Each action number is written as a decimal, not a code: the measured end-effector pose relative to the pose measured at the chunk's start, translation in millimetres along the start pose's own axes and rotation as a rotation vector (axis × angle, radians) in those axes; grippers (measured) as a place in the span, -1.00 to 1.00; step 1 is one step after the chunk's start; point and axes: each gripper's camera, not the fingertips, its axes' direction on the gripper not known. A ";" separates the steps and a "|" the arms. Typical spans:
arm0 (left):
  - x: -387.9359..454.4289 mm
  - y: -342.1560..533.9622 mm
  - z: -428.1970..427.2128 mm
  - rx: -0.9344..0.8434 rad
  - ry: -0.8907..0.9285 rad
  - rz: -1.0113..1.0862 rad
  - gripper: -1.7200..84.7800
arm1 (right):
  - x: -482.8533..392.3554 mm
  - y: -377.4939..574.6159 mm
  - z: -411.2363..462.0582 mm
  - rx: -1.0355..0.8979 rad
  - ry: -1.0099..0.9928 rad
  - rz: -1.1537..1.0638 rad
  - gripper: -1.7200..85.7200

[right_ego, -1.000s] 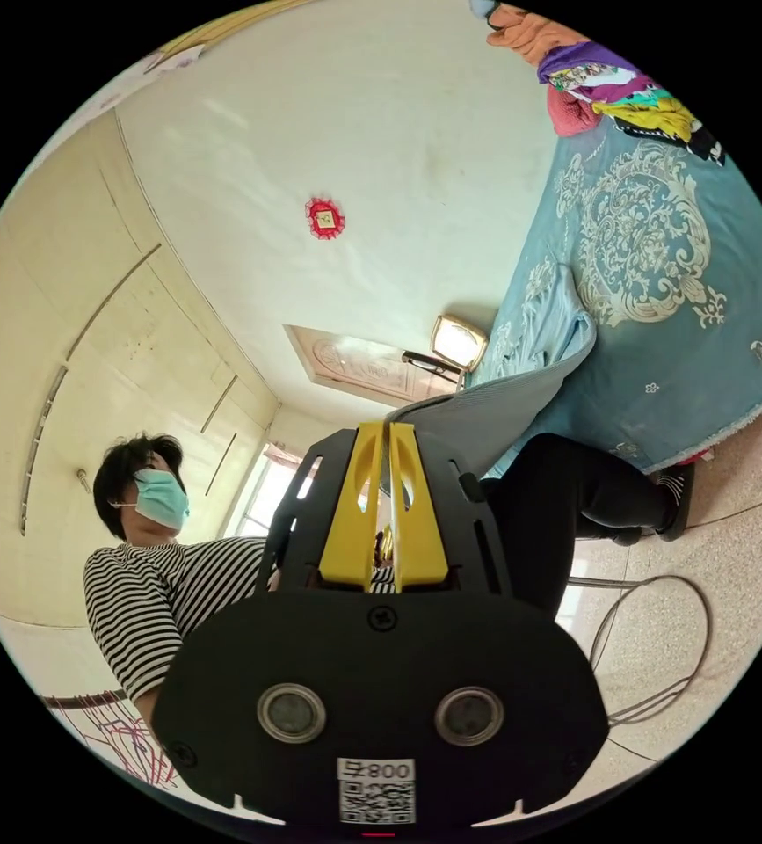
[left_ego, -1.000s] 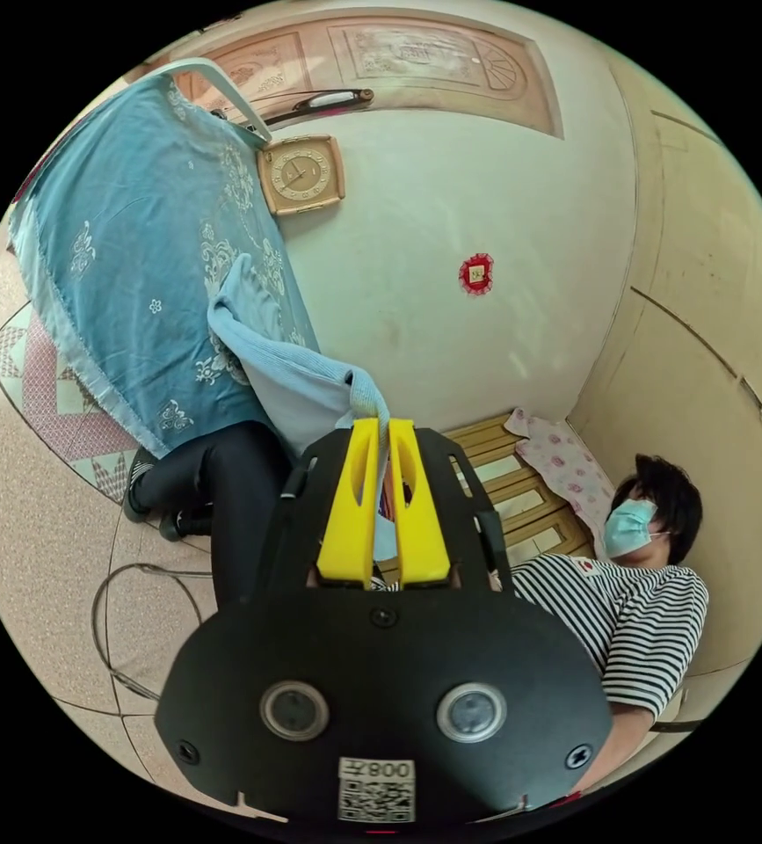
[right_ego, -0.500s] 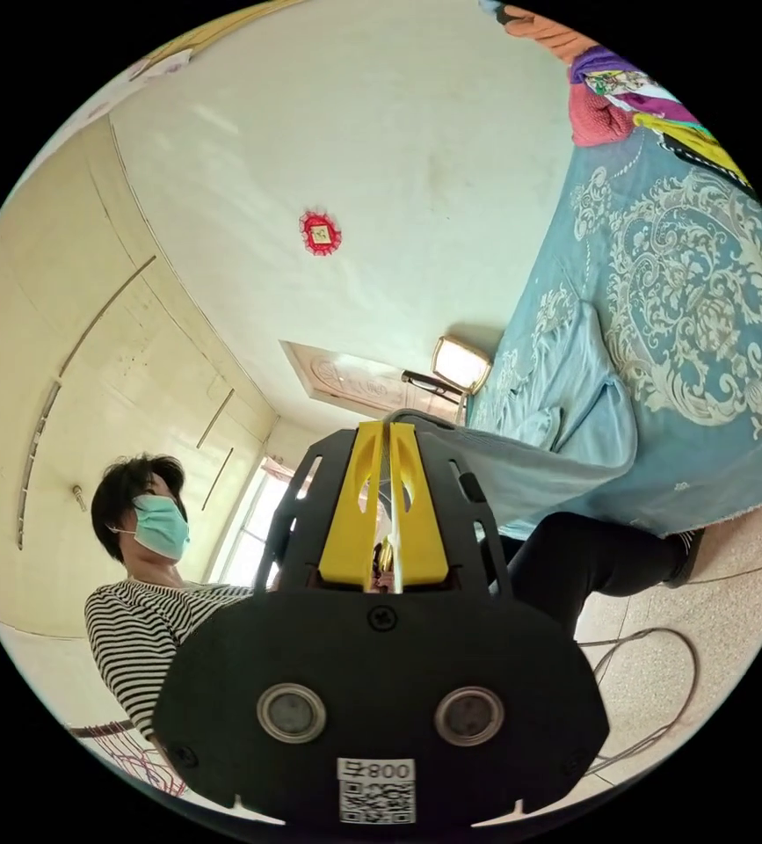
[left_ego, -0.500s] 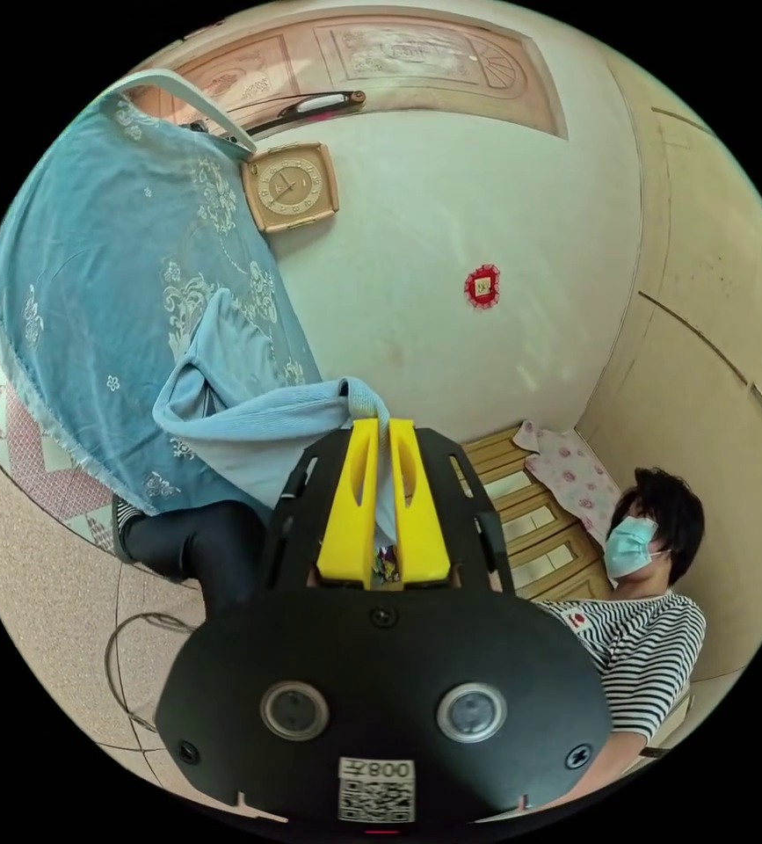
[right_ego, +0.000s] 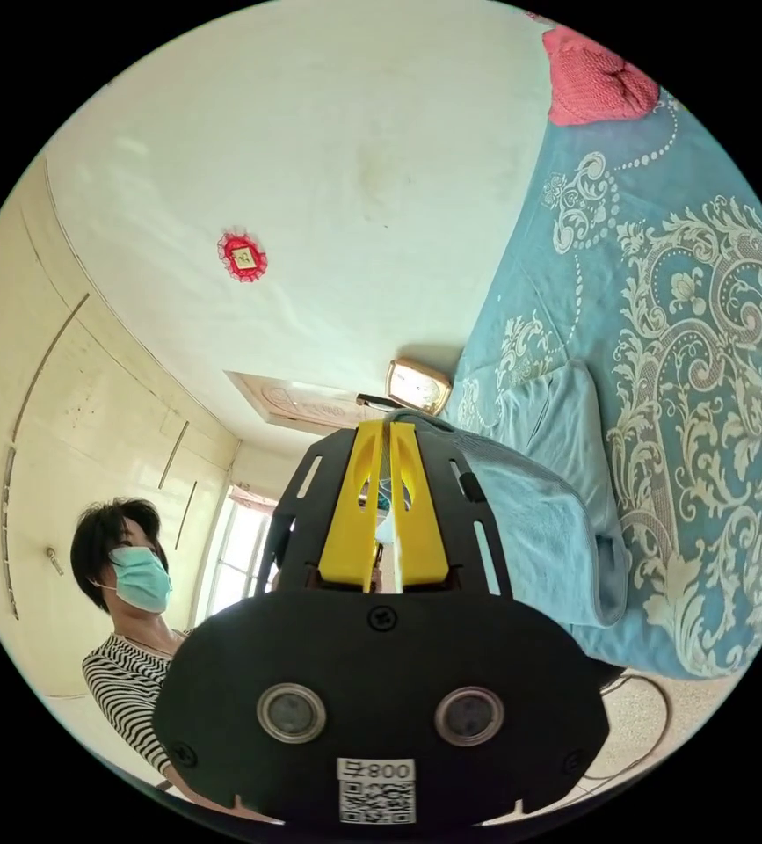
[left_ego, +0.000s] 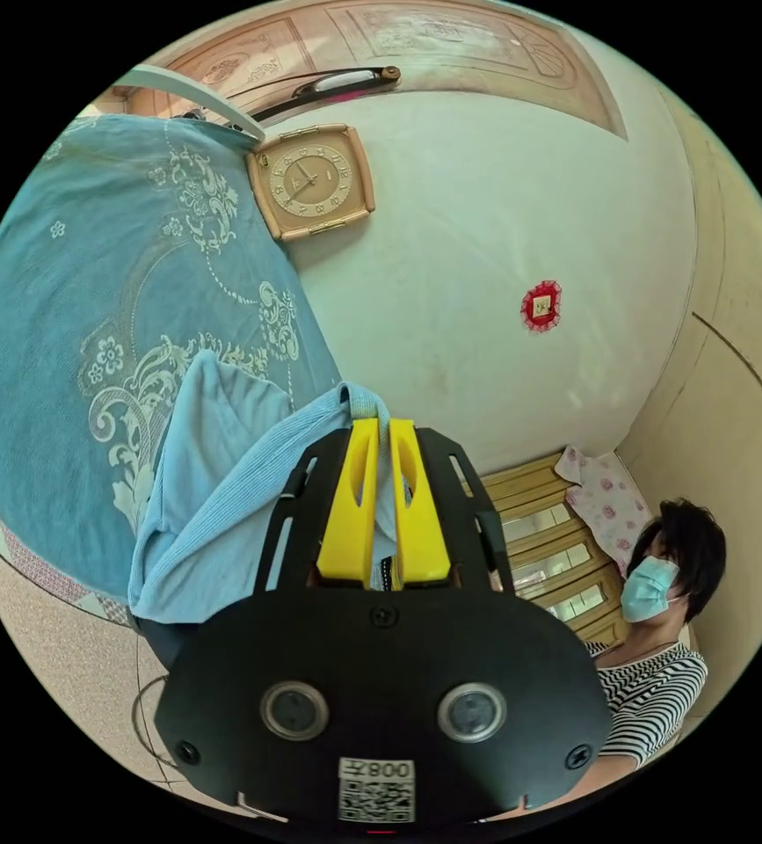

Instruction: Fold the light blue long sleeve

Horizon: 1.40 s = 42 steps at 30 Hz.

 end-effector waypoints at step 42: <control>-54.4 -246.8 414.1 -0.258 -0.289 -0.055 -0.95 | 34.2 -219.2 348.1 -0.069 0.418 0.088 -0.94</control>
